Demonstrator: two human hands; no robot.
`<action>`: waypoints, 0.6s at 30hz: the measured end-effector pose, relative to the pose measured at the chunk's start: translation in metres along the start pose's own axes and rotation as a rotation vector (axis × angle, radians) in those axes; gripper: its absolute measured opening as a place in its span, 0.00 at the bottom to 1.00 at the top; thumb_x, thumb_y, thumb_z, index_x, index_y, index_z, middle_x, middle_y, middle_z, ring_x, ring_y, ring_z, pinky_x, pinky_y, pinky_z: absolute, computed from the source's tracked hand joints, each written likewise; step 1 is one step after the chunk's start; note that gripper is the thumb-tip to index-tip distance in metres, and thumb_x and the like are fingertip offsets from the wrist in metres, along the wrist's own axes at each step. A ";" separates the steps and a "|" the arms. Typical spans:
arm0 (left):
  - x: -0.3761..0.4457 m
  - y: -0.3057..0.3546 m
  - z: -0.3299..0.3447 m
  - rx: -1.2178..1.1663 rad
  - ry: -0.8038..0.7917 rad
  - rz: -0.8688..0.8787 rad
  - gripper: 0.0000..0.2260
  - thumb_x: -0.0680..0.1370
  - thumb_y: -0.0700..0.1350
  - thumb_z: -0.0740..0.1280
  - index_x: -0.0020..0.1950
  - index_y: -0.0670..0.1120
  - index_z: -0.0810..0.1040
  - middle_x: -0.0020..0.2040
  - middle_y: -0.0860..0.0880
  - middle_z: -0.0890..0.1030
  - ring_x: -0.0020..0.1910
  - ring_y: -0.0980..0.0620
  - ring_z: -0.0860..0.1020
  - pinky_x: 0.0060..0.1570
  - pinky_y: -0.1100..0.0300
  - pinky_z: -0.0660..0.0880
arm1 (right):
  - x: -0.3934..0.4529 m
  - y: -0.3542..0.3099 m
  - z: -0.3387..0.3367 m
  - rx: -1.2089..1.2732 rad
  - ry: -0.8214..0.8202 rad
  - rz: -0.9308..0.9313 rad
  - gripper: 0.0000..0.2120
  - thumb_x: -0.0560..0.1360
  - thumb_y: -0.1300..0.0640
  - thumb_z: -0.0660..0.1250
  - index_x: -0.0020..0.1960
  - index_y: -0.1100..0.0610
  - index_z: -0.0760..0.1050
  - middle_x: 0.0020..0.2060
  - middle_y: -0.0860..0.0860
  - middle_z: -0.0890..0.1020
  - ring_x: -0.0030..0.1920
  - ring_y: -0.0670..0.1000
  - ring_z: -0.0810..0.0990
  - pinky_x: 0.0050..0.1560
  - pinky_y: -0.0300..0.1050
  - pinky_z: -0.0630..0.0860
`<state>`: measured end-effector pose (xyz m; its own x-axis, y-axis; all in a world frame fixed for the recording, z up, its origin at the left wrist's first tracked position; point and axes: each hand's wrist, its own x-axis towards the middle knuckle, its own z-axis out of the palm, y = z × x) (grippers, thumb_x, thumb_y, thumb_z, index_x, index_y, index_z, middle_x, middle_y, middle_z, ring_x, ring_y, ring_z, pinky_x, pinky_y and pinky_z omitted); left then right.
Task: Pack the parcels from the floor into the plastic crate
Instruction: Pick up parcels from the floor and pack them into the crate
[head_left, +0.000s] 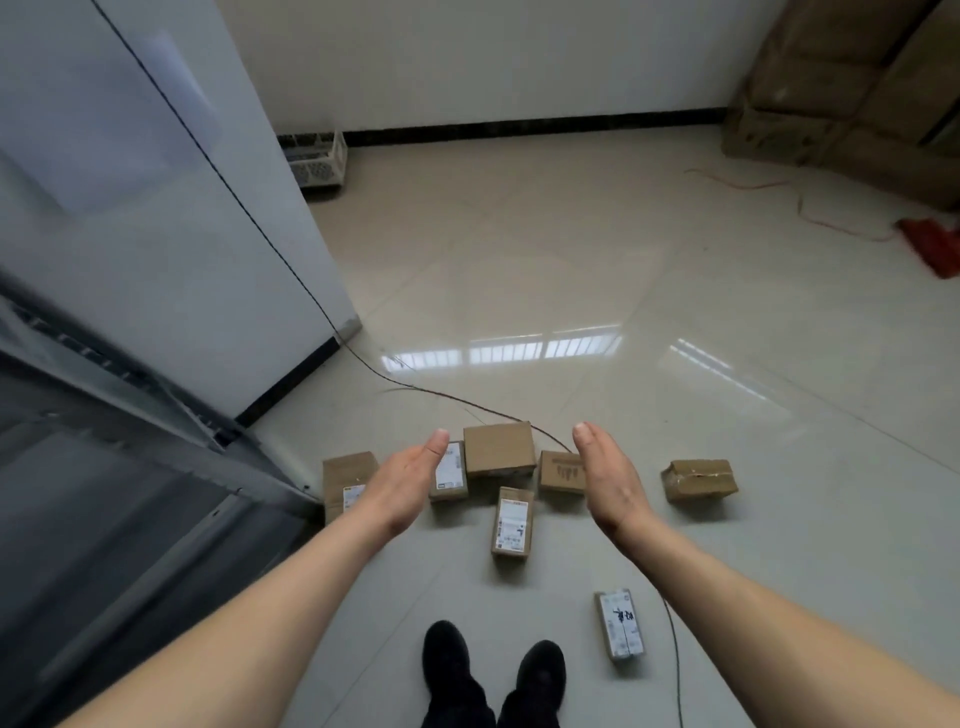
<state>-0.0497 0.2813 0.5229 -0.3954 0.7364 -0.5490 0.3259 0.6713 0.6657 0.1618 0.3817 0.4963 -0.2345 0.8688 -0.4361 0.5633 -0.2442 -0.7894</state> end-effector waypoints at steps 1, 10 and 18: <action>0.006 -0.001 0.001 0.012 -0.012 -0.005 0.29 0.81 0.62 0.50 0.71 0.46 0.73 0.73 0.47 0.71 0.73 0.48 0.67 0.66 0.59 0.61 | 0.005 0.001 0.003 -0.010 0.000 0.003 0.30 0.83 0.39 0.52 0.78 0.55 0.63 0.76 0.53 0.67 0.76 0.53 0.64 0.75 0.48 0.58; 0.058 -0.032 0.022 -0.042 -0.056 -0.090 0.29 0.81 0.64 0.50 0.71 0.47 0.73 0.72 0.48 0.72 0.71 0.48 0.68 0.60 0.60 0.60 | 0.057 0.024 0.036 -0.067 -0.027 0.013 0.25 0.84 0.43 0.53 0.75 0.55 0.67 0.72 0.52 0.72 0.69 0.51 0.70 0.65 0.41 0.61; 0.131 -0.118 0.102 -0.169 -0.060 -0.303 0.28 0.81 0.63 0.51 0.68 0.46 0.75 0.69 0.48 0.74 0.69 0.49 0.70 0.59 0.61 0.62 | 0.144 0.121 0.084 -0.187 -0.172 0.089 0.27 0.83 0.42 0.54 0.78 0.54 0.63 0.75 0.52 0.68 0.75 0.52 0.65 0.68 0.43 0.60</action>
<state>-0.0522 0.3069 0.3205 -0.3998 0.5133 -0.7594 0.0530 0.8401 0.5399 0.1295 0.4409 0.3023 -0.2999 0.7574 -0.5799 0.7208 -0.2183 -0.6579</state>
